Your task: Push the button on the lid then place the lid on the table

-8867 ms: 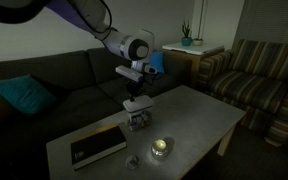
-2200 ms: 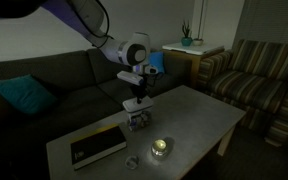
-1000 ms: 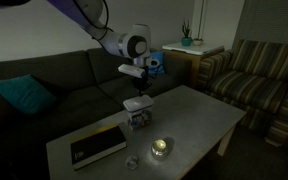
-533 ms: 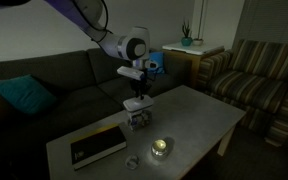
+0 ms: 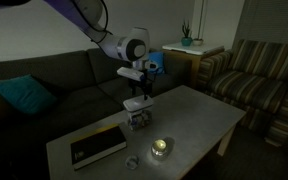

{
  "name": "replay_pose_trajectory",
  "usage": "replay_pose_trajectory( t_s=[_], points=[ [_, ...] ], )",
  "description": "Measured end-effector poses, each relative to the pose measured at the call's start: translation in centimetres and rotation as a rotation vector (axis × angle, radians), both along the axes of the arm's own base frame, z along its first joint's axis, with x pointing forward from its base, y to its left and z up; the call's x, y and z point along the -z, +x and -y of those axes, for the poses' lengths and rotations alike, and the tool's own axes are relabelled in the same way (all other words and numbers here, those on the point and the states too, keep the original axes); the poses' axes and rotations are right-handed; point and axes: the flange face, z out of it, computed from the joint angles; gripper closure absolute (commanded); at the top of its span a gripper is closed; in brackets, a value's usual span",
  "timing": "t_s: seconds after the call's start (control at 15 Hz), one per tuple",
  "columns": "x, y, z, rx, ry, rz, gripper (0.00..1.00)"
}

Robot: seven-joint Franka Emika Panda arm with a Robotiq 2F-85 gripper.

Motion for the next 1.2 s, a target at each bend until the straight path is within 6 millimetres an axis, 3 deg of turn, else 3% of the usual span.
replay_pose_trajectory(
  t_s=[0.33,1.0,1.07,1.2],
  points=[
    [0.1,0.0,-0.1,-0.005,0.006,0.013,0.0],
    [2.2,-0.8,0.0,-0.029,0.006,-0.007,0.0],
    [2.4,-0.8,0.0,-0.034,0.007,-0.004,0.03],
    [2.5,-0.8,-0.1,-0.043,0.008,0.002,0.28]
  ],
)
